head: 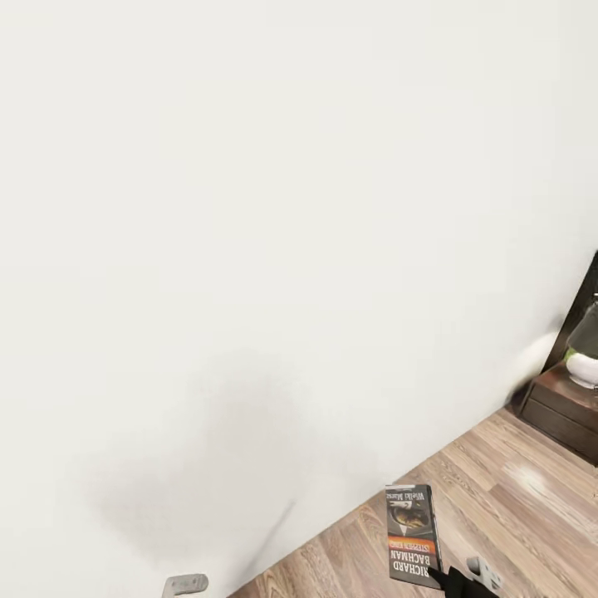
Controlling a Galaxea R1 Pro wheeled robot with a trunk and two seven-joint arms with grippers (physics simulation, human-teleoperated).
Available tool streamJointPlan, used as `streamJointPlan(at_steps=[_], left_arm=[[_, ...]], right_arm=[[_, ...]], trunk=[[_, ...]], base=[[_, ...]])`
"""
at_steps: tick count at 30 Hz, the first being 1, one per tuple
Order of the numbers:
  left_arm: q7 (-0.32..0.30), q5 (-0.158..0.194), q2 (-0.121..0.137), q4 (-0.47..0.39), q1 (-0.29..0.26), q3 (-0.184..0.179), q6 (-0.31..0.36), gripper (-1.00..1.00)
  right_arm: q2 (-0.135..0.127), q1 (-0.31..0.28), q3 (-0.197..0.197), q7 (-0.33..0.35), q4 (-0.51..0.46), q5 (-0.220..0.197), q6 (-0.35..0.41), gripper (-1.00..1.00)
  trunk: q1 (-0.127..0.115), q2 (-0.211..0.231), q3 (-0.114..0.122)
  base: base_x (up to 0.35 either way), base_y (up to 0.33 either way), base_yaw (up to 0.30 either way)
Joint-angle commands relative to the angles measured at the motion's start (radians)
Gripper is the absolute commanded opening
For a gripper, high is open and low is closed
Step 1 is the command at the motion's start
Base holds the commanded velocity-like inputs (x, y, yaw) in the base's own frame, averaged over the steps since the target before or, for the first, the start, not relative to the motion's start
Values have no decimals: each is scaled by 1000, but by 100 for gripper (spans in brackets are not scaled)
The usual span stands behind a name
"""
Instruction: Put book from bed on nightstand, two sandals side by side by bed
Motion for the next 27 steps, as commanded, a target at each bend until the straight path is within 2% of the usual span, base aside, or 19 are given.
streamJointPlan(at_steps=[1,7,23,27], left_arm=[[-7,7,0,1,-1,6,0,100],[-7,7,0,1,-1,6,0,100],[-7,7,0,1,-1,6,0,100],[-7,7,0,1,-1,6,0,100]], right_arm=[[0,-1,-3,3,0,-11,11,-100],[0,-1,-3,3,0,-11,11,-100],[0,-1,-3,3,0,-11,11,-100],[-1,-1,-3,3,0,-11,11,-100]], trunk=[[1,-1,-2],[1,-1,-2],[1,-1,-2],[1,-1,-2]], base=[[268,0,-297],[188,0,-297],[15,0,-299],[253,13,-299]])
